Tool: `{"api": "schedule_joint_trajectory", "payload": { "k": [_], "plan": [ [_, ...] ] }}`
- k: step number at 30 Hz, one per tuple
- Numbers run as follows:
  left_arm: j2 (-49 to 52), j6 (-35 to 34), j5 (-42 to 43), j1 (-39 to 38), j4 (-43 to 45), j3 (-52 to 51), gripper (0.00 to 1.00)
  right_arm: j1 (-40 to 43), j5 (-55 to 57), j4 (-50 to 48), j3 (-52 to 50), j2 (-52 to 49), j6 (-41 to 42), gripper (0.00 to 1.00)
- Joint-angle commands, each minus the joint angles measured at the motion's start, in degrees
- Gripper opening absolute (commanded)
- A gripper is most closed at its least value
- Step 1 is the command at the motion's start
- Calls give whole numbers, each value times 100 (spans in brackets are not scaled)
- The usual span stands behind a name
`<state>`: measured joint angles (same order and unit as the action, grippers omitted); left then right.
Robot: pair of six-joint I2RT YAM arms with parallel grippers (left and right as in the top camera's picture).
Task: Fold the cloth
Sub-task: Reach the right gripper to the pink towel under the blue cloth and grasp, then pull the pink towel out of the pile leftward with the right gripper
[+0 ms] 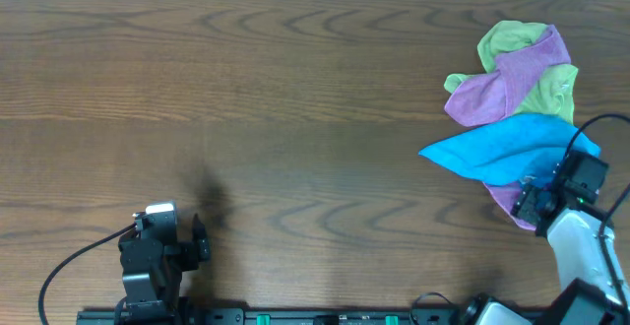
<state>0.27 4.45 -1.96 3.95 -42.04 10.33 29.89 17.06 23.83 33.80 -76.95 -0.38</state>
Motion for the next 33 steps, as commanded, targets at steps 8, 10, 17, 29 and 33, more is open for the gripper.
{"api": "schedule_joint_trajectory", "payload": {
  "k": [8, 10, 17, 29, 33],
  "plan": [
    [4, -61, -103, -22, -214, -55, 95, 57, -837, -570, 103, -474, -55, 77],
    [4, -61, -103, -22, -214, -55, 95, 57, -970, -675, 103, -522, -55, 63],
    [4, -61, -103, -22, -214, -55, 95, 57, -1174, -876, 103, -592, 76, 1],
    [4, -61, -103, -22, -216, -55, 95, -26, -2645, -7, 1078, 118, 332, 1],
    [4, -61, -103, -22, -214, -55, 95, -293, -2699, 841, 2044, 678, 330, 1]
  ]
}}
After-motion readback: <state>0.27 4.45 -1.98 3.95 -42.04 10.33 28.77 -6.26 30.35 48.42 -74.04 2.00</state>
